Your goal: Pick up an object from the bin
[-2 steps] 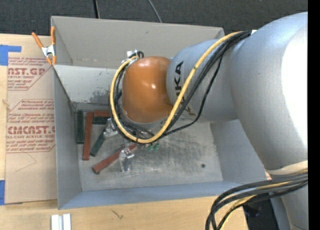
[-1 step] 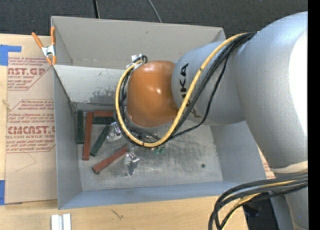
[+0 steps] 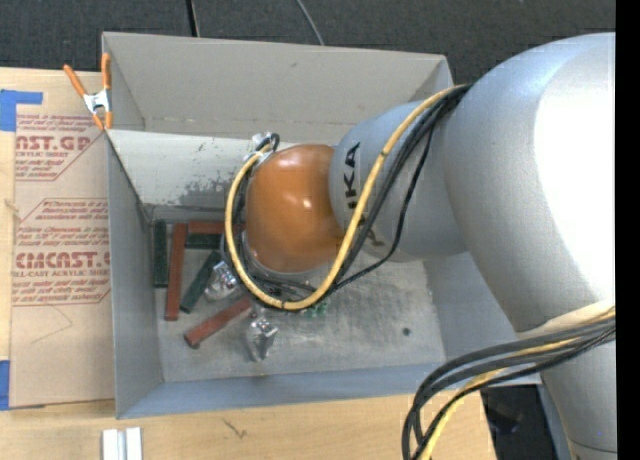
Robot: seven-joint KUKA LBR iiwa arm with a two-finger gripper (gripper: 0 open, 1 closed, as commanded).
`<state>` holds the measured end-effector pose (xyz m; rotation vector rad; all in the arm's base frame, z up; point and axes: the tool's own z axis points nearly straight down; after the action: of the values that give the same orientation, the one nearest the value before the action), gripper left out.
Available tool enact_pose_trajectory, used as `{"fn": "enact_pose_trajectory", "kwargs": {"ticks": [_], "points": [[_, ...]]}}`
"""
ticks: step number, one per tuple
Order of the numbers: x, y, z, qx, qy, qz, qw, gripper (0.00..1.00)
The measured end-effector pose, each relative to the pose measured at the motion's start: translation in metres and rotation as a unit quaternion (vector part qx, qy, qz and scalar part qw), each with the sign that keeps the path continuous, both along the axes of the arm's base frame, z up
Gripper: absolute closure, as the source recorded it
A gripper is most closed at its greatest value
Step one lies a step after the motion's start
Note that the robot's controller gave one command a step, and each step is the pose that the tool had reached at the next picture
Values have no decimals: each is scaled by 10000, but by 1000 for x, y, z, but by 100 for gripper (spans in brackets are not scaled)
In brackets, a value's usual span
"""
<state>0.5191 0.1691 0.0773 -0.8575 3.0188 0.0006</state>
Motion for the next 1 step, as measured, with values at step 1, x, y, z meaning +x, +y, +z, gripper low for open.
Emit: {"fn": "enact_pose_trajectory", "kwargs": {"ticks": [1], "points": [[16, 9, -10, 131, -290, 79, 9995, 100]]}}
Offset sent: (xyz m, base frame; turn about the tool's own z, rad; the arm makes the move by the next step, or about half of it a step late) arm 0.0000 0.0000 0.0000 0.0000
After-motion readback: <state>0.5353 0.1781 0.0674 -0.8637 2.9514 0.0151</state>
